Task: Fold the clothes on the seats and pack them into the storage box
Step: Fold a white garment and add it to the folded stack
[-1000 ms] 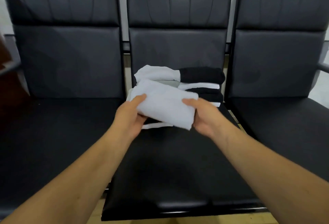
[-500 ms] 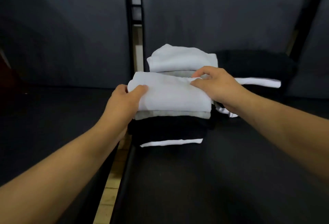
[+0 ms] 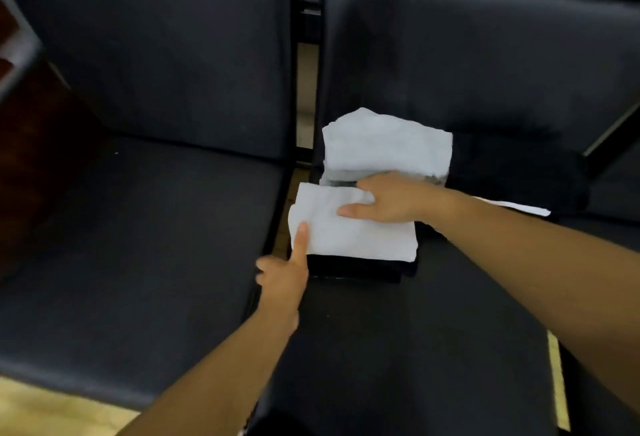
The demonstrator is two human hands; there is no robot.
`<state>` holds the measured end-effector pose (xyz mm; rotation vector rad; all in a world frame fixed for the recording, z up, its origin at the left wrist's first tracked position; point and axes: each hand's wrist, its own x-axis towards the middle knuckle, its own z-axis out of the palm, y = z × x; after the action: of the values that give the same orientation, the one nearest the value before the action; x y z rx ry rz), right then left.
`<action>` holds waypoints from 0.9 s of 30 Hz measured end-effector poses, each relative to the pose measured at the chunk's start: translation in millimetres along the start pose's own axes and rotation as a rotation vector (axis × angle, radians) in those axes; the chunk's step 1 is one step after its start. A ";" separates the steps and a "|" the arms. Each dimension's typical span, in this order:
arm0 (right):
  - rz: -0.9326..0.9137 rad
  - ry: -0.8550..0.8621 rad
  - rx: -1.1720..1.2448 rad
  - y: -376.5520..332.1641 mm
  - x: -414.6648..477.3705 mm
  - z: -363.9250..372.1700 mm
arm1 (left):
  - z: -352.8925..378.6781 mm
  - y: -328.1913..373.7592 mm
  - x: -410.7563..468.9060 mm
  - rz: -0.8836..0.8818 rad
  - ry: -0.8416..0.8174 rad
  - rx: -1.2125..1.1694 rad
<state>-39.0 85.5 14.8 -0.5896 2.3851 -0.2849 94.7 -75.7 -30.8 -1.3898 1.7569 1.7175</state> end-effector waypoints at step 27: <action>0.574 -0.079 1.362 -119.1 -82.3 54.4 | -85.5 40.1 -35.0 -0.184 -0.534 -0.204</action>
<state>92.8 18.2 59.7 0.6732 1.6182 -1.3684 113.0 -145.6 39.4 -0.9935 1.1598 1.9701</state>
